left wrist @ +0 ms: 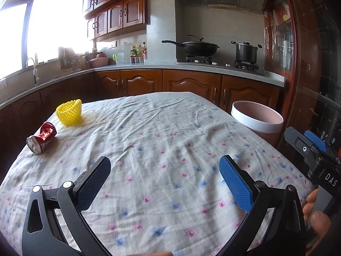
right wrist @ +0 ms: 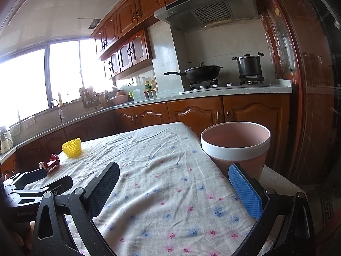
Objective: Collect trash
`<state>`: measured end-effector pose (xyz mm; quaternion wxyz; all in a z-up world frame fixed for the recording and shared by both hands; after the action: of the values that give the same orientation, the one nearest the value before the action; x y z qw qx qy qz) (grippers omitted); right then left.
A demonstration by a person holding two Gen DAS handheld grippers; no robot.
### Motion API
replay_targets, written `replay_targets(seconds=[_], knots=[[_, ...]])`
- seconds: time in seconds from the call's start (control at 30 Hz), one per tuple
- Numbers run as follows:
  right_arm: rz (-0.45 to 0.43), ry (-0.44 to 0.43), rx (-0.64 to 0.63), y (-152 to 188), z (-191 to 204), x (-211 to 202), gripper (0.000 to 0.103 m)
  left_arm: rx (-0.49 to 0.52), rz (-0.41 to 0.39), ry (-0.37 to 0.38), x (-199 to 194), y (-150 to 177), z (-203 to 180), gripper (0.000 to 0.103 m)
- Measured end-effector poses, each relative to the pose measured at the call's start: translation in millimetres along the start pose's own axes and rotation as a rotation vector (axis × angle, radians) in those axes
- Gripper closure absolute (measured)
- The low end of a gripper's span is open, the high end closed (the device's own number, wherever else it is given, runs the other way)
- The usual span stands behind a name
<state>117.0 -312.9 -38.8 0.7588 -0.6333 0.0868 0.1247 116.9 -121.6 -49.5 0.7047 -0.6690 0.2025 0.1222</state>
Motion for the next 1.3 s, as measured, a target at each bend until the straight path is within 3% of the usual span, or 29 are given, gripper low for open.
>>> replay_targets(seconds=[1.3], knots=[[0.002,0.001,0.004,-0.6,0.1,-0.9,0.000,0.024,-0.002,0.016,1.0,0.5,-8.9,0.000]])
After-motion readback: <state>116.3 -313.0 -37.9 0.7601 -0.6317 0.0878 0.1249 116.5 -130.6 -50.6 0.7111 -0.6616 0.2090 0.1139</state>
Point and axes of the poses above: each gripper's, at about its wrist camera, not at the fingertips, and x roughly the way its jaws point, z to its left, y to its underside, the point moved 10 cm from there along x, roughly the way its jaws point, and after that the axes turned 1 degree about -y, right-handed, at the moved point
